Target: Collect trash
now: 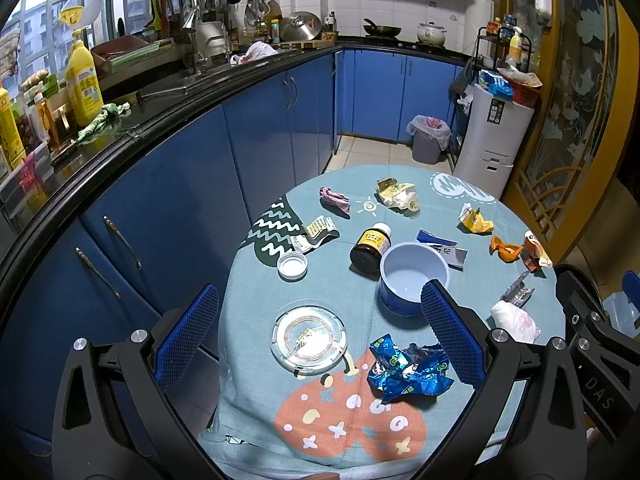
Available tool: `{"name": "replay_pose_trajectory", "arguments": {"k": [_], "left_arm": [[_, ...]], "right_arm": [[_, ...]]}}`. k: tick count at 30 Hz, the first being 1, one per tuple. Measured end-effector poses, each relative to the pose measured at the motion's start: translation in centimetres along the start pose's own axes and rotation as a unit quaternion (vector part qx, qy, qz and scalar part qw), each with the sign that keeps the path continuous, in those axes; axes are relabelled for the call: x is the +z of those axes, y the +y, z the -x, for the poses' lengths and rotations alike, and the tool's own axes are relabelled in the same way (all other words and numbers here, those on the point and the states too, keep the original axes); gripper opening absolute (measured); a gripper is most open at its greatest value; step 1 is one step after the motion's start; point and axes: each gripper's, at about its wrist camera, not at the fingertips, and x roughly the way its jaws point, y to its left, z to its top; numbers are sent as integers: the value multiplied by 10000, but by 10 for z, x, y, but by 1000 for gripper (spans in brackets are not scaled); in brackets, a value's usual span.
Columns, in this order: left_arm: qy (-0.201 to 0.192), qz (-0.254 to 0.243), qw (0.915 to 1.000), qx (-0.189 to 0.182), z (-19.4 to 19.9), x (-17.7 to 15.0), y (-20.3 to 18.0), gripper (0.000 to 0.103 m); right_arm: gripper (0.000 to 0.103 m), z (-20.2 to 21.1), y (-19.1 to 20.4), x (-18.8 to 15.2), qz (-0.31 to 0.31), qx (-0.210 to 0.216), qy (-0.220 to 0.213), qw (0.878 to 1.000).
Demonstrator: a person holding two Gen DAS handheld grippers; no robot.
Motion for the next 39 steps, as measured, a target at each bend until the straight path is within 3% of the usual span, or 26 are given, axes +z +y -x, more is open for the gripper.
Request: {"name": "replay_pose_trajectory", "arguments": {"k": [39], "left_arm": [[8,10,10000,-5,1,3,3,100]], "right_arm": [[97,-8,2,-3,-7,13,41,10000]]}}
